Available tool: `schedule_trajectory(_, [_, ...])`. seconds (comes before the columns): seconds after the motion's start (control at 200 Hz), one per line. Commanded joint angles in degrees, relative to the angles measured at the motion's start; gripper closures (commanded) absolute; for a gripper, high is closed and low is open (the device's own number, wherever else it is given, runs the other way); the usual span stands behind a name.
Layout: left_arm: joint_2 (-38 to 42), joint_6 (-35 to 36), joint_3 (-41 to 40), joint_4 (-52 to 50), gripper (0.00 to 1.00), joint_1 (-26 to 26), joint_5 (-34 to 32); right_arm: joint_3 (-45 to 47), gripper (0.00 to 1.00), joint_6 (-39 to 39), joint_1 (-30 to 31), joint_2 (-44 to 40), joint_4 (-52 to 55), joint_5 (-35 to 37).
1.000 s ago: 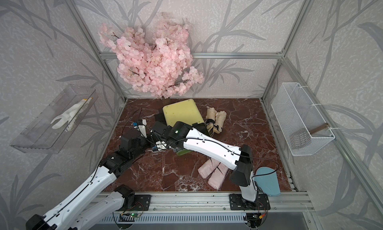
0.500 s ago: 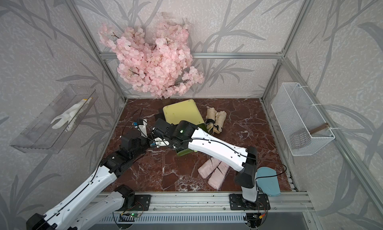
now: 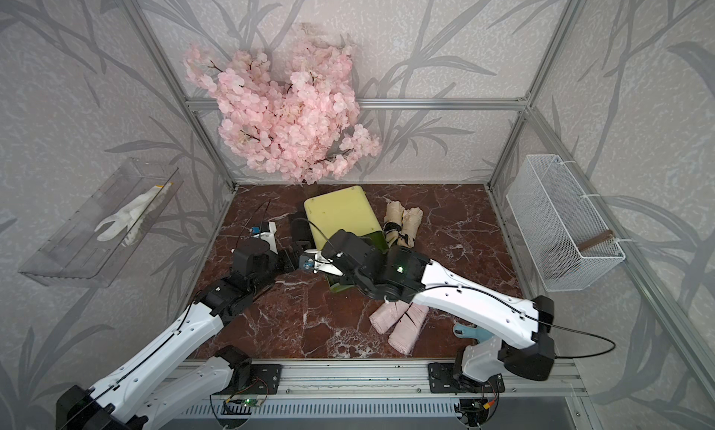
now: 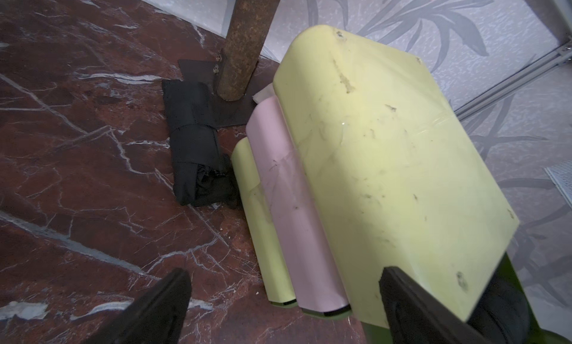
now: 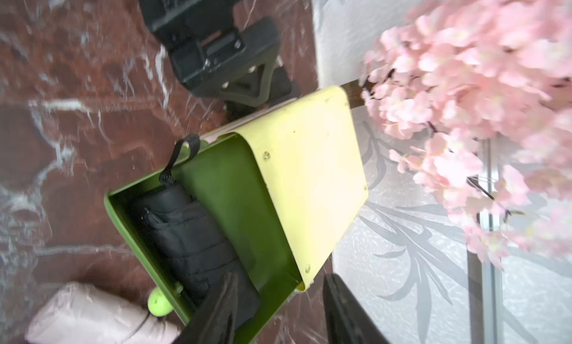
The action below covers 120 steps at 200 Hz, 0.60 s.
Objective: Place the umbrella in the drawer by color
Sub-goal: Place the umbrella in the drawer.
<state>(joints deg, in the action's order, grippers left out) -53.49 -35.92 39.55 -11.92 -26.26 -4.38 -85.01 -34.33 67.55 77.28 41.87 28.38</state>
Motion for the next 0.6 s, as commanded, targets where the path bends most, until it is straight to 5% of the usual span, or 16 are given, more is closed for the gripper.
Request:
schedule_trajectory(0.0, [-4.8,-1.1,2.0,0.8,0.0,2.5,-3.0,12.7,0.49,10.0,0.3,-11.7,-19.6,-0.9])
schedule_trajectory(0.26, [-21.8,-3.2,7.5,4.3,0.0,12.1,2.2,35.0,0.45,20.1,-0.1,-31.0,-36.2,-1.3])
schedule_trajectory(0.595, [-45.4,-3.0,23.2,2.7,0.03,18.2,7.3,45.7,0.44,27.1,-0.4,-31.6,-44.9,-4.8])
